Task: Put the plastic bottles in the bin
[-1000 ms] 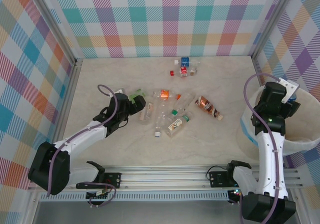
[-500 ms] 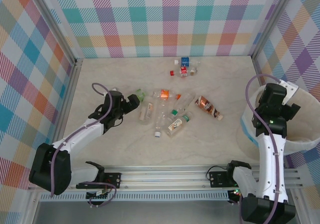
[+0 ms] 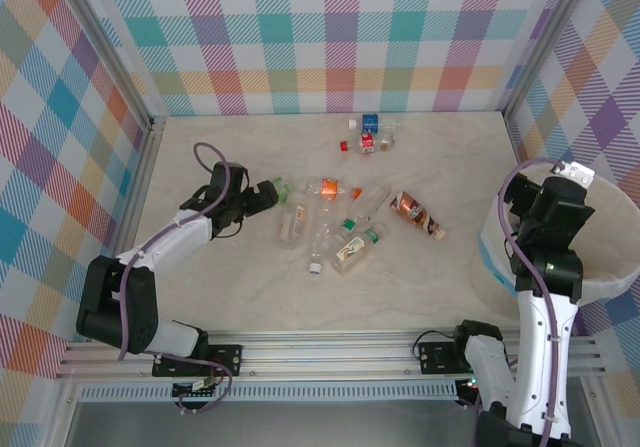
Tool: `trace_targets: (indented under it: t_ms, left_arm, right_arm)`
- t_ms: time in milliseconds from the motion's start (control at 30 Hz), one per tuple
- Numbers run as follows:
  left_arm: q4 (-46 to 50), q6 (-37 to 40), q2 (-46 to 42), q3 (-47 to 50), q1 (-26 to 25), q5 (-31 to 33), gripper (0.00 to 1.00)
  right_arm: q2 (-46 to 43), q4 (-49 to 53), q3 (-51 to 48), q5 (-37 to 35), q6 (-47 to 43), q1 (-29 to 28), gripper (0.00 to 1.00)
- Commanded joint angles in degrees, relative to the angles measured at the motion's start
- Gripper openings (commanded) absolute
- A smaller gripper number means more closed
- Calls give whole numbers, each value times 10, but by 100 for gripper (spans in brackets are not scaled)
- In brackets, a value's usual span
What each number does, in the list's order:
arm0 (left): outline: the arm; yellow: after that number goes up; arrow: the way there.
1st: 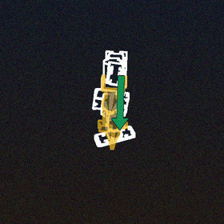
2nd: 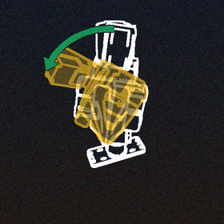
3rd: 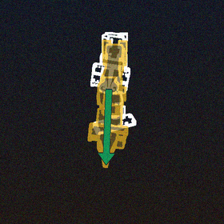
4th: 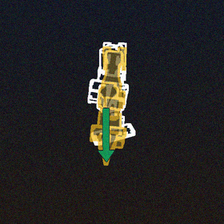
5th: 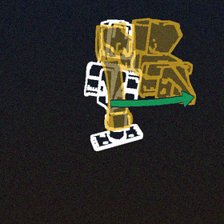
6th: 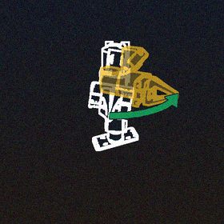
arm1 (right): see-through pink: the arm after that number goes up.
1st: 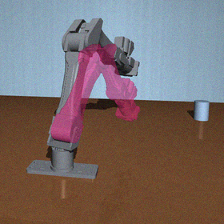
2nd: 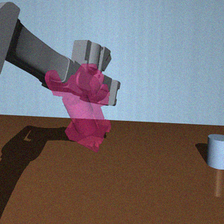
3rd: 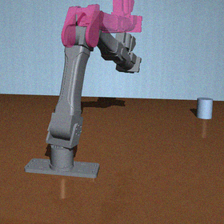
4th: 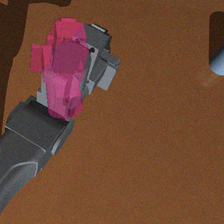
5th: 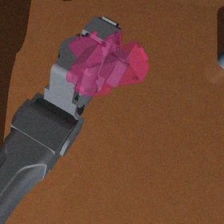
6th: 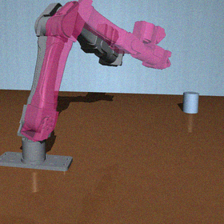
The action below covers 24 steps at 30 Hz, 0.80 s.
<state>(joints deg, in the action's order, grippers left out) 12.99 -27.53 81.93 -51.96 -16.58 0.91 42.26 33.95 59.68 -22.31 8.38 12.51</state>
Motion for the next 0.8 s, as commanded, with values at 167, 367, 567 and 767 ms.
trace_targets:
  t_ms: [167,367,567,767]
  left_arm:
    - [-33,122,69,-36,37,-80,100]
    - [23,379,111,-85,38,-115,100]
    - [71,494,156,-134,38,-66,100]
    - [72,577,203,-153,38,-53,100]
  right_arm:
    - [-20,-10,20,101,18,0,100]
    - [-52,-52,3,254,4,0,100]
    - [-54,-66,7,420,-11,0,100]
    - [-62,-109,-5,558,20,0,100]
